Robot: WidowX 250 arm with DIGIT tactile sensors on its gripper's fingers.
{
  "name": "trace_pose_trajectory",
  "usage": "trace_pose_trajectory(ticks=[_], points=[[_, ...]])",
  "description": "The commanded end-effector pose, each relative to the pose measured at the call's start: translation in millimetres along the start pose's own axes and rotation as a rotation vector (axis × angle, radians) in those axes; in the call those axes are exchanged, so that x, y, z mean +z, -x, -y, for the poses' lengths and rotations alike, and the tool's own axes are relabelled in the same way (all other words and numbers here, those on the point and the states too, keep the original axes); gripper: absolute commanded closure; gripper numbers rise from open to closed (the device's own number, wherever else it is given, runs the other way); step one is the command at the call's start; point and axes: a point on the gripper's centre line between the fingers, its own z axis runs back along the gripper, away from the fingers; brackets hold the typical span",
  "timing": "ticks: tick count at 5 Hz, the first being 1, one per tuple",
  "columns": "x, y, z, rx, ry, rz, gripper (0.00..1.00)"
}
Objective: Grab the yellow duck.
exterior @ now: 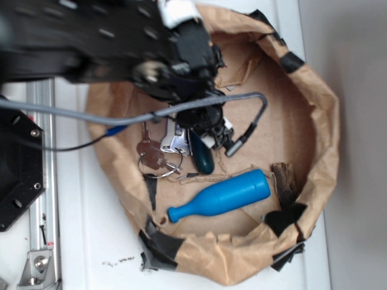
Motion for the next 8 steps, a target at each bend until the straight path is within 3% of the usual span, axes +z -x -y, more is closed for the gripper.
trace_pose_trajectory(ticks=[1,3,4,5,6,7,8], points=[[1.5,-17.8,-6.6,0.017,0.019,0.07,0.0],[-13.2,-35.0,-18.9,0.024,-0.024,0.087,0.0],[-27.6,-29.9,-17.1,-0.008,-0.056,0.078,0.0],[-24.7,-26.4,-11.0,-0.007,-0.047,0.068,1.0],[-13.3,-31.9,-1.0,-0.11,0.011,0.089,1.0],[34.8,-39.5,17.9,-0.342,0.116,0.113,1.0],[61.9,-30.8,51.7,-0.512,0.135,0.056,1.0]])
